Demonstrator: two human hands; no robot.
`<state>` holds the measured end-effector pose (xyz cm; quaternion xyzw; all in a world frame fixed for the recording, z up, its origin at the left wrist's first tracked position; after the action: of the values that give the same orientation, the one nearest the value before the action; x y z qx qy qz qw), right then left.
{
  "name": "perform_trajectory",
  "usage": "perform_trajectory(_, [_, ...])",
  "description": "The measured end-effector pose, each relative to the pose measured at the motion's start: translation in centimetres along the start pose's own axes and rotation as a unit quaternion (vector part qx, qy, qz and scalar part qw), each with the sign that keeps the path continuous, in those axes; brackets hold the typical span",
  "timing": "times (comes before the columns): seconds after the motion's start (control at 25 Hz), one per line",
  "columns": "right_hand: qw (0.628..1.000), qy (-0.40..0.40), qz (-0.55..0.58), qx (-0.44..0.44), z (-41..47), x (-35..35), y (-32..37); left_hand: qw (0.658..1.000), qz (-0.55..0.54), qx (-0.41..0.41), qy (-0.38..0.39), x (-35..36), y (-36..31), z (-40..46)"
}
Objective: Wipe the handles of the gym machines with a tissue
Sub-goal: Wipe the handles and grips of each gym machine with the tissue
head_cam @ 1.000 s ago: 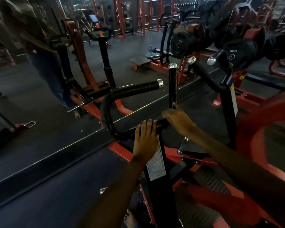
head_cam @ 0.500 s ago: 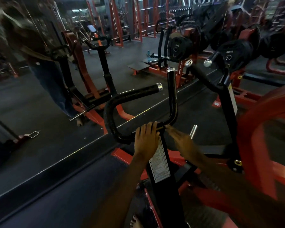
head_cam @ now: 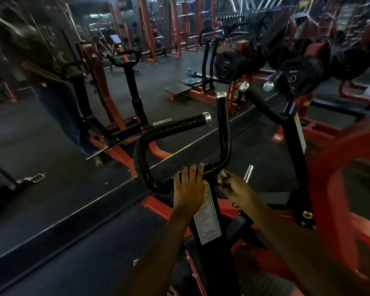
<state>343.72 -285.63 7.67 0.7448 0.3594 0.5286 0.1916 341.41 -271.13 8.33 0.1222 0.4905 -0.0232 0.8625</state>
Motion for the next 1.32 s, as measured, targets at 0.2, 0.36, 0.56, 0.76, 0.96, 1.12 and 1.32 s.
perform_trajectory(0.2, [0.997, -0.032, 0.066, 0.006, 2.6, 1.1, 1.2, 1.000, -0.006, -0.009, -0.013, -0.3, 0.0, 1.0])
perform_trajectory(0.36, [0.998, 0.034, 0.045, 0.013, -0.1, -0.5, 0.0, 1.000, 0.001, 0.000, -0.014, 0.1, -0.2, 0.3])
perform_trajectory(0.56, [0.994, -0.092, -0.033, -0.049, 0.2, 0.6, 2.0, 1.000, -0.001, 0.005, -0.001, -0.4, -0.3, 0.5])
perform_trajectory(0.76, [0.913, -0.152, -0.268, -0.268, -2.1, 1.0, 4.4, 0.999, -0.037, -0.008, 0.021, -1.7, 0.5, 0.0])
perform_trajectory(0.96, [0.779, -0.050, -0.406, -0.475, -3.2, 8.3, 8.2, 0.998, -0.022, -0.062, 0.017, -1.7, 2.7, -1.5])
perform_trajectory(1.12, [0.665, 0.010, -0.532, -0.524, -1.6, 12.5, 10.6, 0.999, 0.022, -0.049, 0.002, -0.9, 4.1, -2.3])
perform_trajectory(1.32, [0.510, 0.157, -0.701, -0.473, -0.8, 15.0, 4.7, 0.998, 0.046, -0.035, -0.021, -0.2, 4.6, -2.1])
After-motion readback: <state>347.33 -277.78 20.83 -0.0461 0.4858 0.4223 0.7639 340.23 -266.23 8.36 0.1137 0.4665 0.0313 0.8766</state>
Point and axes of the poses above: each hand's wrist, its own z-axis towards the middle knuckle, its own x-axis out of the palm, y = z × x, the point moved 4 cm from there along z, towards the middle knuckle, and after that the axes turned 13 degrees about z, right-handed, at the moved point
